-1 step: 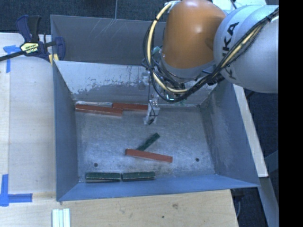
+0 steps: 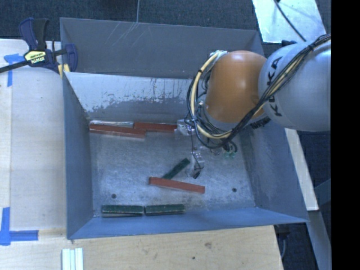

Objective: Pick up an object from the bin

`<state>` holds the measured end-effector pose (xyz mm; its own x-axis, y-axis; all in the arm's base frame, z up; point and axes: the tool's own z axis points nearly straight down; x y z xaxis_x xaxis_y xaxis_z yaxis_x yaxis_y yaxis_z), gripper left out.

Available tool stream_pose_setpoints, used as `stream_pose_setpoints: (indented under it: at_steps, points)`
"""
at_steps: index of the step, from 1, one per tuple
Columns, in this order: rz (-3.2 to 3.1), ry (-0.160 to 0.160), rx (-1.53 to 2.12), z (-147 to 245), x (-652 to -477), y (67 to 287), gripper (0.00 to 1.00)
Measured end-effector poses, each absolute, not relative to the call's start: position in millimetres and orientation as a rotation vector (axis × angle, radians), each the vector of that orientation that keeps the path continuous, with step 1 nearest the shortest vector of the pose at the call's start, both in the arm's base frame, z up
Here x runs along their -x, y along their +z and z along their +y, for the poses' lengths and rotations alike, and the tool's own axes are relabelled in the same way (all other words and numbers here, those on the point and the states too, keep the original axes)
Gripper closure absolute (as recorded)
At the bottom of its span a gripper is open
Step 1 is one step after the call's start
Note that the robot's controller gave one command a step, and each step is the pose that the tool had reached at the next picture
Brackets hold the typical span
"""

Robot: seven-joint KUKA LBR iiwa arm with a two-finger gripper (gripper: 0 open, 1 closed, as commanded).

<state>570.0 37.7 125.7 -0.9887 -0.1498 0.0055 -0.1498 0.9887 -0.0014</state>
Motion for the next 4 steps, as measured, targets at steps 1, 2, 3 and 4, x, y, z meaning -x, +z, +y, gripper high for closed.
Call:
stream_pose_setpoints:
  at_steps: [1, 2, 3, 4]
  points:
    - [-3.136, -0.001, -0.084, 15.6, -532.3, 68.4, 0.0]
    - [-3.146, -0.001, -0.086, 16.4, -535.7, 72.1, 1.0]
    - [-3.142, -0.001, -0.086, 16.2, -534.6, 70.4, 0.0]
    - [-3.144, -0.001, -0.085, 16.1, -535.4, 71.5, 1.0]
